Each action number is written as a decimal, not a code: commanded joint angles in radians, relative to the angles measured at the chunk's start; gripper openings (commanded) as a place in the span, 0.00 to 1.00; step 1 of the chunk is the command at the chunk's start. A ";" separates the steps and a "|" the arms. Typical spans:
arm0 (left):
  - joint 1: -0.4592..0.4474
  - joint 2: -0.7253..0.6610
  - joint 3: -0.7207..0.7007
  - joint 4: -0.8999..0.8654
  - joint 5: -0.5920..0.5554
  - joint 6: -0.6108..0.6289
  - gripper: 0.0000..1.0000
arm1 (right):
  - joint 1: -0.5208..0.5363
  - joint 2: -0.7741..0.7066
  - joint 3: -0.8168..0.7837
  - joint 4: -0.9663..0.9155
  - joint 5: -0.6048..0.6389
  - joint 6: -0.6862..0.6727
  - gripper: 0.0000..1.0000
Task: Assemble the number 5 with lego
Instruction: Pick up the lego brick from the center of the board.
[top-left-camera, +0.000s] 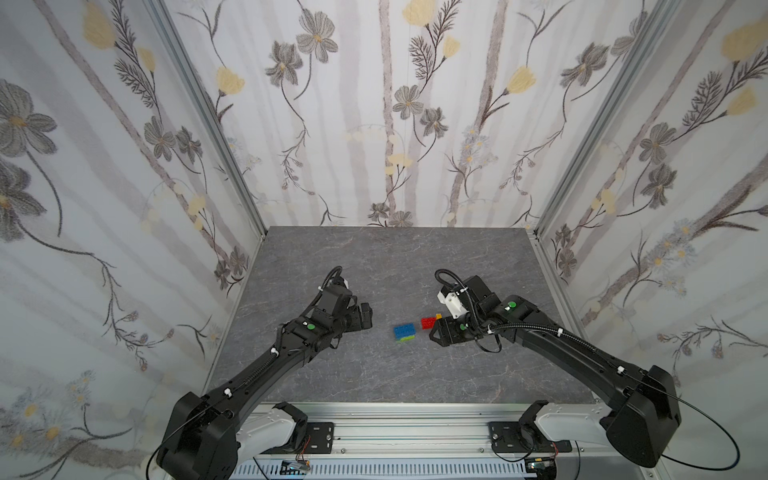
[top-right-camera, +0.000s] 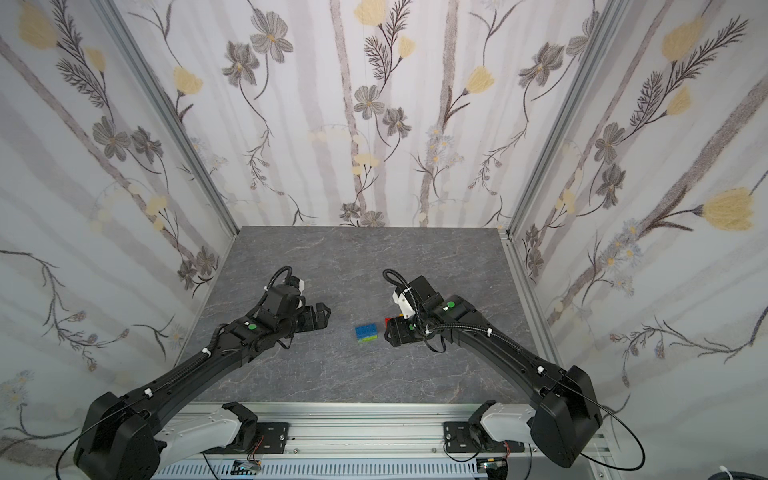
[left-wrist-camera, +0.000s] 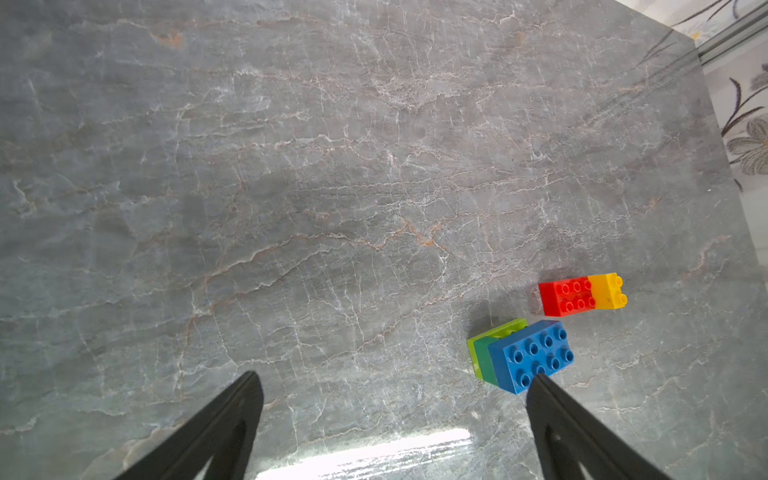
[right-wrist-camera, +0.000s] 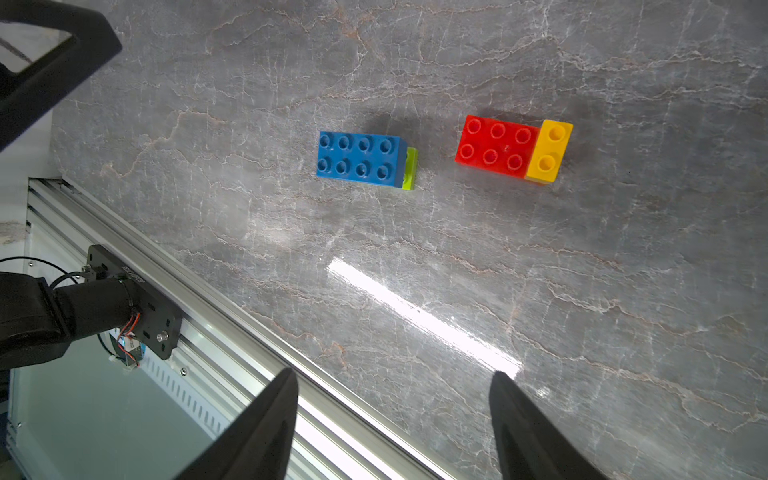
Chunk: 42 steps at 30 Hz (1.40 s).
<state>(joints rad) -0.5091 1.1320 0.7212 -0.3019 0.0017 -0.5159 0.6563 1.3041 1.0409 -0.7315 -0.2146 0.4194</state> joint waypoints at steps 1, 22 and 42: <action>0.025 -0.022 -0.021 0.010 0.044 -0.124 1.00 | 0.030 0.034 0.020 0.029 -0.012 0.045 0.72; 0.098 0.007 -0.018 -0.106 0.314 -0.078 0.91 | 0.092 0.423 0.341 -0.083 -0.012 -0.348 0.95; 0.138 -0.036 -0.046 -0.192 0.345 -0.077 0.88 | 0.085 0.796 0.646 -0.160 -0.028 -0.574 0.96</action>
<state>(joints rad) -0.3721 1.1072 0.6842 -0.4770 0.3443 -0.5865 0.7448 2.0789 1.6722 -0.8566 -0.2180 -0.1295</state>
